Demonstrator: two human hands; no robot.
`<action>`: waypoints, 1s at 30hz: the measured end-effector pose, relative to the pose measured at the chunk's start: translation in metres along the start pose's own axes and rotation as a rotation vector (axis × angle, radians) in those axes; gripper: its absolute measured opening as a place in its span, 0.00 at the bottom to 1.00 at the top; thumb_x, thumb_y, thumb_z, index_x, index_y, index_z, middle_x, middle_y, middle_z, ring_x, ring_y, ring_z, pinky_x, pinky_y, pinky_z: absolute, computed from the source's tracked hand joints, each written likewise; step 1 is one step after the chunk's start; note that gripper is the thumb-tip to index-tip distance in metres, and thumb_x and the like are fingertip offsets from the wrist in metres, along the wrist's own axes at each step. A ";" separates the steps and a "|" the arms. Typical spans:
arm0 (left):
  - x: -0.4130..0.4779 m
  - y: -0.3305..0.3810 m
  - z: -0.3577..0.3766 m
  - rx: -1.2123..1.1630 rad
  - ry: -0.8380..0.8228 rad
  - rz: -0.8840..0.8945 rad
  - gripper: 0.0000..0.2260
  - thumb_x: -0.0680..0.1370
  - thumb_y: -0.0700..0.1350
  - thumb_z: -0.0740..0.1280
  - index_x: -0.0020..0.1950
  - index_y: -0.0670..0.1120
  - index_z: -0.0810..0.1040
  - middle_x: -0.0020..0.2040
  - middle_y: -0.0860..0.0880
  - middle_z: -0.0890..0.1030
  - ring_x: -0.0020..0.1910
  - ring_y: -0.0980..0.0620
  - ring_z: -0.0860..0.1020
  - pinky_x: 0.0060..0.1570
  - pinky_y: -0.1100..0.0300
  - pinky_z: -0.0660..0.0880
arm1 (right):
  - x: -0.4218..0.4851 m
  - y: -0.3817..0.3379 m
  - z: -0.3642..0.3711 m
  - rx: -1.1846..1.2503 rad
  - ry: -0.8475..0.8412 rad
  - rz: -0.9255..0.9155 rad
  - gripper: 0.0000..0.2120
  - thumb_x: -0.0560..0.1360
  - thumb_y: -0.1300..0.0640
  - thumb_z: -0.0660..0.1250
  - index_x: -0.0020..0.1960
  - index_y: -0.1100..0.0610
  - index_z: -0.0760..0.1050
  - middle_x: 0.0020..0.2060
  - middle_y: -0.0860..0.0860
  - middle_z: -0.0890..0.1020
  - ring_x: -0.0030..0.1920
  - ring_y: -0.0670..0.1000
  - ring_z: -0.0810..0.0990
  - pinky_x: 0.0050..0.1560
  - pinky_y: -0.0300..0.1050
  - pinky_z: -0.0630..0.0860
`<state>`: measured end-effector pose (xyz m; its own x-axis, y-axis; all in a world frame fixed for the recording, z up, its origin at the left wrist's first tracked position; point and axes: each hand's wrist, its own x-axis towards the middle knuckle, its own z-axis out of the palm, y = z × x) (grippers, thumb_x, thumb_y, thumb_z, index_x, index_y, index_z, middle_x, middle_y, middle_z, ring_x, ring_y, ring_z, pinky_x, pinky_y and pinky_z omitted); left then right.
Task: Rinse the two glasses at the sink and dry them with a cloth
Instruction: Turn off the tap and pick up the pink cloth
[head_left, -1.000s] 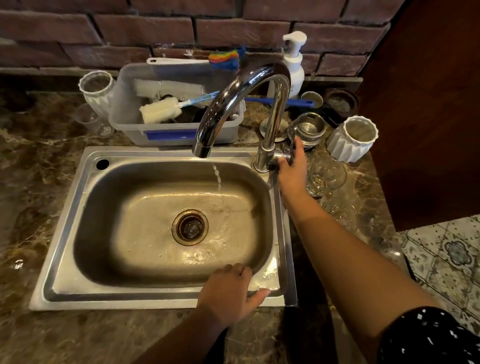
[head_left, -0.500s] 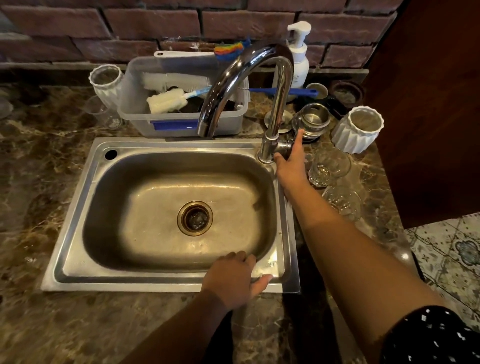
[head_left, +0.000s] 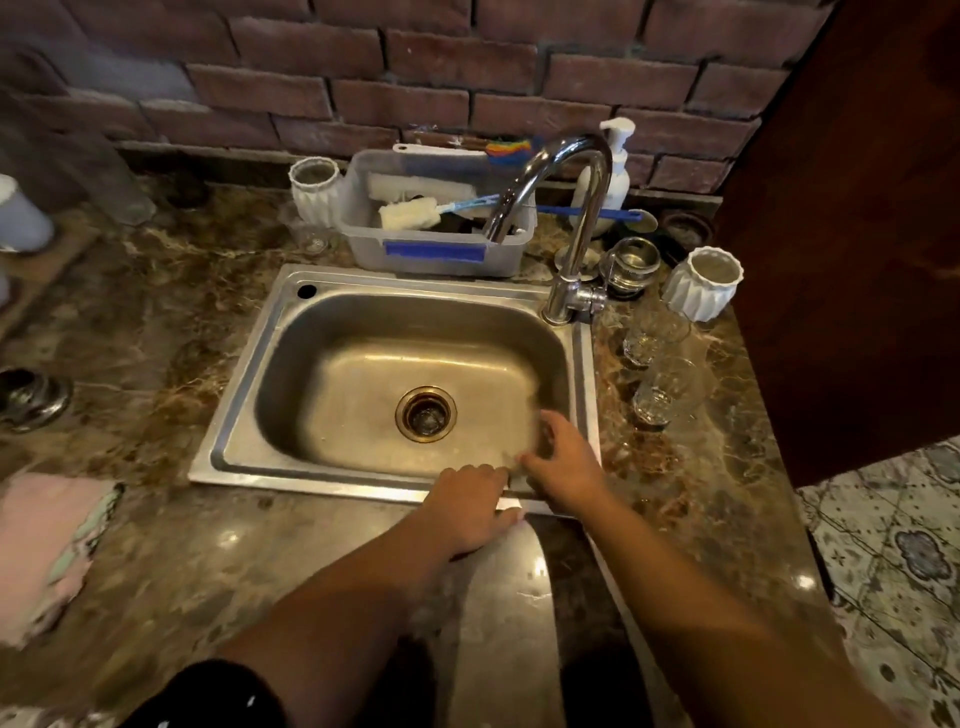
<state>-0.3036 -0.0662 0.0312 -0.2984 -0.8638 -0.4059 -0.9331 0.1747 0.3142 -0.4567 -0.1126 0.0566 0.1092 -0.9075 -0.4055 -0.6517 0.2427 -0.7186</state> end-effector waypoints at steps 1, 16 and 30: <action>-0.012 -0.007 -0.003 0.018 0.027 -0.003 0.22 0.80 0.60 0.60 0.69 0.49 0.71 0.63 0.46 0.78 0.61 0.43 0.76 0.59 0.46 0.70 | -0.010 -0.003 0.007 -0.074 -0.022 -0.010 0.33 0.73 0.55 0.74 0.75 0.55 0.66 0.68 0.55 0.75 0.66 0.55 0.76 0.66 0.51 0.75; -0.232 -0.231 -0.012 -0.225 0.281 -0.380 0.10 0.80 0.49 0.63 0.57 0.46 0.76 0.57 0.44 0.79 0.58 0.44 0.76 0.57 0.54 0.71 | -0.044 -0.147 0.182 -0.521 -0.313 -0.365 0.11 0.75 0.54 0.72 0.55 0.56 0.77 0.50 0.54 0.81 0.50 0.56 0.80 0.52 0.51 0.78; -0.317 -0.396 0.015 -0.188 0.456 -0.606 0.31 0.78 0.61 0.54 0.77 0.46 0.63 0.75 0.43 0.66 0.74 0.41 0.65 0.72 0.45 0.66 | -0.043 -0.287 0.381 -0.507 -0.415 -0.455 0.17 0.75 0.54 0.71 0.62 0.55 0.76 0.56 0.55 0.80 0.59 0.57 0.79 0.58 0.49 0.74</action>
<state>0.1573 0.1458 0.0225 0.4023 -0.8989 -0.1733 -0.8454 -0.4374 0.3066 0.0115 -0.0126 0.0651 0.6521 -0.6542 -0.3833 -0.7272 -0.3967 -0.5602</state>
